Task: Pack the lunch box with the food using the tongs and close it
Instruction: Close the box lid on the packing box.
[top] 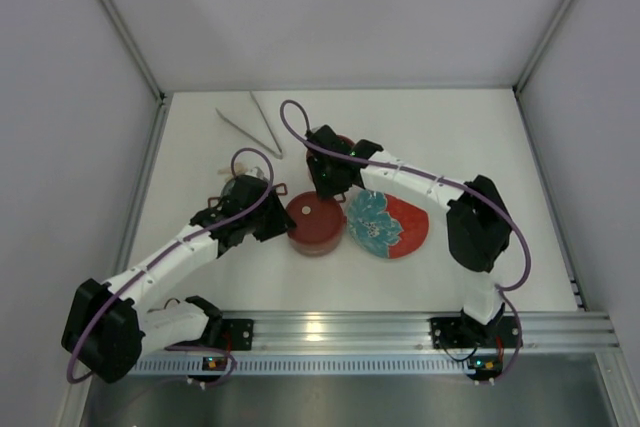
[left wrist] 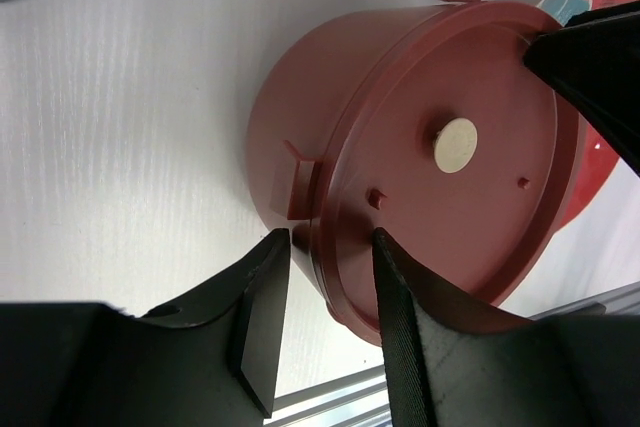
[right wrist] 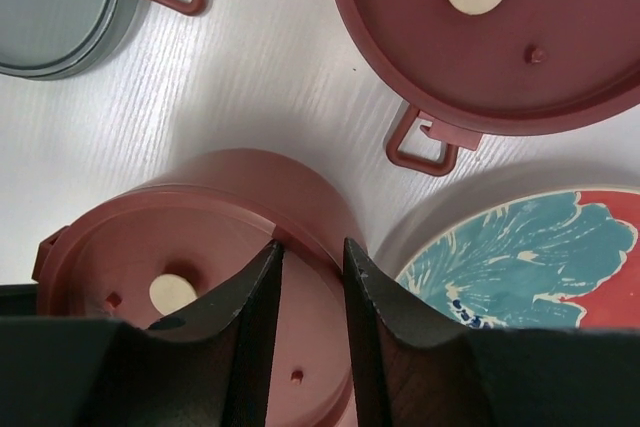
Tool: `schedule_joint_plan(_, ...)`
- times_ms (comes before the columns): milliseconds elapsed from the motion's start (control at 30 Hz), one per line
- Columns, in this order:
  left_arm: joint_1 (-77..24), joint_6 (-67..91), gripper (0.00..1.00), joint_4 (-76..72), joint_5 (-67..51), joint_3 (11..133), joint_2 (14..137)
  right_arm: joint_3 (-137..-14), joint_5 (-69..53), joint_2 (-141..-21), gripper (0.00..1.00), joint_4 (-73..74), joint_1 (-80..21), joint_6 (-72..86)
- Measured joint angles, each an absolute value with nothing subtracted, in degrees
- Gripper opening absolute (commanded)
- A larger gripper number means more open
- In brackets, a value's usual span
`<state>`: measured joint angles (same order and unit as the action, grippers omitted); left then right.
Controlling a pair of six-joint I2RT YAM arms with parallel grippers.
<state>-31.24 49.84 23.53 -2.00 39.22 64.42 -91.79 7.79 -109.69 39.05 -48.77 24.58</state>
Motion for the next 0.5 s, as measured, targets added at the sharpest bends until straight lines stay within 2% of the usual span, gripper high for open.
schedule_joint_plan(167,-31.3,49.7,0.48,23.5,-1.5,39.2,64.4,-92.9,7.5,-107.9,0.32,40.1,-48.3,24.7)
schedule_joint_plan(300,-31.3,49.5,0.48,23.5,-1.4,39.2,64.4,-93.3,7.5,-103.0,0.35,40.6,-46.4,24.6)
schedule_joint_plan(500,-31.3,49.5,0.49,23.5,-1.6,39.2,64.4,-95.3,7.8,-100.0,0.34,40.8,-37.3,25.2)
